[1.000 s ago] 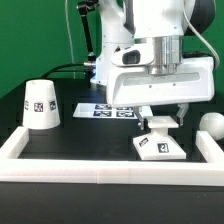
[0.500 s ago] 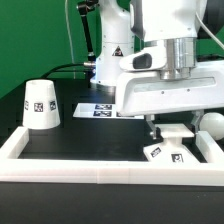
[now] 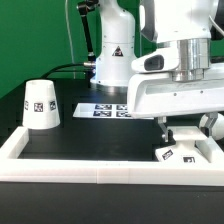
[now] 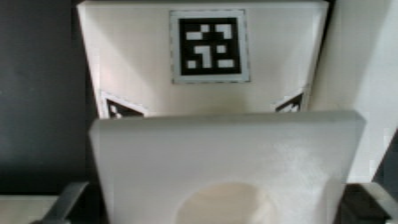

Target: Assemble lamp

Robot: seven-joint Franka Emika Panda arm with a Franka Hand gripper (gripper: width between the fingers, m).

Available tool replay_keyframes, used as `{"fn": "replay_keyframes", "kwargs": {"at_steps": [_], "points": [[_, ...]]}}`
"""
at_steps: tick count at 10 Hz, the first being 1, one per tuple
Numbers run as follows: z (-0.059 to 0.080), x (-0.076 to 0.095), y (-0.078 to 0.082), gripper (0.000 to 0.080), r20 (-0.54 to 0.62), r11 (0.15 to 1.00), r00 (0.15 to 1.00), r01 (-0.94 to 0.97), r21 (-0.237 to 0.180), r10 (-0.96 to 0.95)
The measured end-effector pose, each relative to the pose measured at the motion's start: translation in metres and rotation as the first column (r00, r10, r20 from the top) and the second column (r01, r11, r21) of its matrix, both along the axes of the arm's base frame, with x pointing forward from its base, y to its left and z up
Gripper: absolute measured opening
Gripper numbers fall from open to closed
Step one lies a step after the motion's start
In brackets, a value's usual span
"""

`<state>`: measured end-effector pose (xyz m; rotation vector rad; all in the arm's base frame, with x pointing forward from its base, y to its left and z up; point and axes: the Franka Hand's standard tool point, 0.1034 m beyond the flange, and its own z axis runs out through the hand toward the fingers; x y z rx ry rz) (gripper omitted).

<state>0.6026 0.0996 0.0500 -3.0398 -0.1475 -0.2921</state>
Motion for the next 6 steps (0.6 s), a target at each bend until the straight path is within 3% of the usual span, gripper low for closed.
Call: {"fn": "replay_keyframes", "kwargs": {"at_steps": [2, 4, 6], "points": [[0.0, 0.0, 0.0, 0.0668, -0.001, 1.0, 1.0, -0.001, 0.0, 0.001], [0.0, -0.001, 0.0, 0.0693, -0.001, 1.0, 1.0, -0.001, 0.0, 0.001], [0.009, -0.016, 0.0, 0.0698, -0.013, 1.0, 1.0, 0.021, 0.002, -0.021]]}}
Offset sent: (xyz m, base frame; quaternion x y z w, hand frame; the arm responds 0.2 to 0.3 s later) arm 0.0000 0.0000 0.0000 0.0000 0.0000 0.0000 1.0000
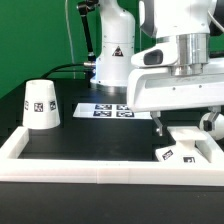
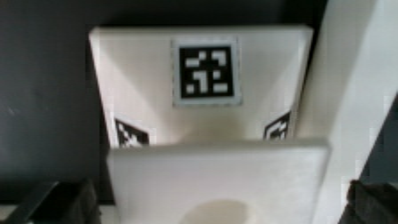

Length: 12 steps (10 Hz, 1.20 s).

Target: Assemble lamp

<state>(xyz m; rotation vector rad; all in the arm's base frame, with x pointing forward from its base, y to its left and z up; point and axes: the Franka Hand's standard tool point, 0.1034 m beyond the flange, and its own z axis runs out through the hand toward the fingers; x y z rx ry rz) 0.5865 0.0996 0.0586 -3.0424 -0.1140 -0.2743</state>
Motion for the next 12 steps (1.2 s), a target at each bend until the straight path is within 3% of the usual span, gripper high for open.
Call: {"fn": "replay_keyframes", "kwargs": {"at_steps": [3, 5, 7, 12], "points": [[0.017, -0.041, 0.013, 0.0699, -0.042, 0.995, 0.994, 0.103, 0.013, -0.102], [0.016, -0.064, 0.04, 0.0699, -0.076, 0.979, 0.977, 0.204, 0.029, -0.201], [0.011, -0.07, 0.073, 0.0699, -0.083, 0.98, 0.978, 0.193, 0.035, -0.19], [0.007, -0.071, 0.076, 0.0699, -0.09, 0.976, 0.974, 0.214, 0.037, -0.21]]}}
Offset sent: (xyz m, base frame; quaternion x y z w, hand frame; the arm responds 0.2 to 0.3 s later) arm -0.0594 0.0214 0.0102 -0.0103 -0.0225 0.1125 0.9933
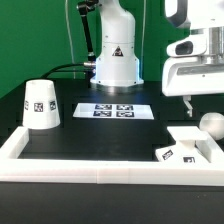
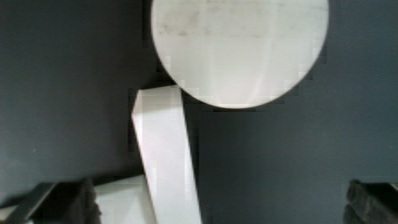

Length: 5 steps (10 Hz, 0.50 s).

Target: Assemble lamp

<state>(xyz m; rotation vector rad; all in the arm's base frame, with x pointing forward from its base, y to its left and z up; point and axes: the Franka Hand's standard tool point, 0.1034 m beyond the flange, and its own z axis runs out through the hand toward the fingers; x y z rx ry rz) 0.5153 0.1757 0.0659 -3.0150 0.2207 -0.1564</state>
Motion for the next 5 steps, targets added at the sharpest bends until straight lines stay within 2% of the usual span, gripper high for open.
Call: {"fn": "replay_keyframes", "kwargs": {"at_steps": [2, 3, 5], "points": [[-0.004, -0.027, 0.014, 0.0699, -0.028, 0.998, 0.998, 0.065, 0.008, -0.065], [-0.008, -0.036, 0.017, 0.0699, -0.036, 0.998, 0.998, 0.057, 0.005, -0.057], [-0.009, -0.036, 0.013, 0.0699, -0.059, 0.999, 0.997, 0.043, -0.004, -0.043]]}}
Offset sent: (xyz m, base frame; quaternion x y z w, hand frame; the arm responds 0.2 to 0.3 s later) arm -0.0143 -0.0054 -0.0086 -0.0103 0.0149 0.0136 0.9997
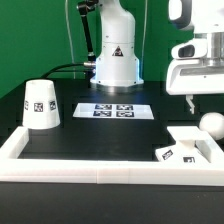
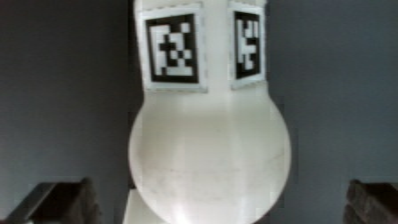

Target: Assemble lamp

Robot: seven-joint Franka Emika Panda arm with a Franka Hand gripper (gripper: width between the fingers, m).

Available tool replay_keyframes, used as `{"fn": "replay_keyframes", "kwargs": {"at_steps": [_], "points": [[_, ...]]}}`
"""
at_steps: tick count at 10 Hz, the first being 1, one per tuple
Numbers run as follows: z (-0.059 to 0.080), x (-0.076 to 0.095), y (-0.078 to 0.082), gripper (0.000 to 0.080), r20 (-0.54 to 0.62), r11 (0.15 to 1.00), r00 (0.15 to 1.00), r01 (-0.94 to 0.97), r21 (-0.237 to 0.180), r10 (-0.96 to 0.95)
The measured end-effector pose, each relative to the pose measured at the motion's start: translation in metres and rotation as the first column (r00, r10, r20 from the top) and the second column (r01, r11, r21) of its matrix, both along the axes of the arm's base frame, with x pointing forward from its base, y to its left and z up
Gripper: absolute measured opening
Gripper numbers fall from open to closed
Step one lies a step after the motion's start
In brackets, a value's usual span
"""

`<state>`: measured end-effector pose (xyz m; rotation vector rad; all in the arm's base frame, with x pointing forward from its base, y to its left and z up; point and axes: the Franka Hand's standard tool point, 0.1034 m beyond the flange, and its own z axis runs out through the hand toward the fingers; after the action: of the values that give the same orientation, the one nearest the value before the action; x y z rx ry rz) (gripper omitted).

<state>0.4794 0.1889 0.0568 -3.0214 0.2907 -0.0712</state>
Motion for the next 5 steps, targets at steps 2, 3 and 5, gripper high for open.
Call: {"fn": "replay_keyframes", "kwargs": {"at_steps": [2, 3, 5], "points": [[-0.0007, -0.0014, -0.0013, 0.0699, -0.032, 1.0, 0.999, -0.019, -0.007, 0.019], [0.0015, 0.0016, -0.0015, 0.0699, -0.087, 0.999, 0.995, -0.039, -0.014, 0.037], [0.0038, 0.0078, -0.0053, 0.0699, -0.224, 0.996, 0.971, -0.091, -0.007, 0.087]]}}
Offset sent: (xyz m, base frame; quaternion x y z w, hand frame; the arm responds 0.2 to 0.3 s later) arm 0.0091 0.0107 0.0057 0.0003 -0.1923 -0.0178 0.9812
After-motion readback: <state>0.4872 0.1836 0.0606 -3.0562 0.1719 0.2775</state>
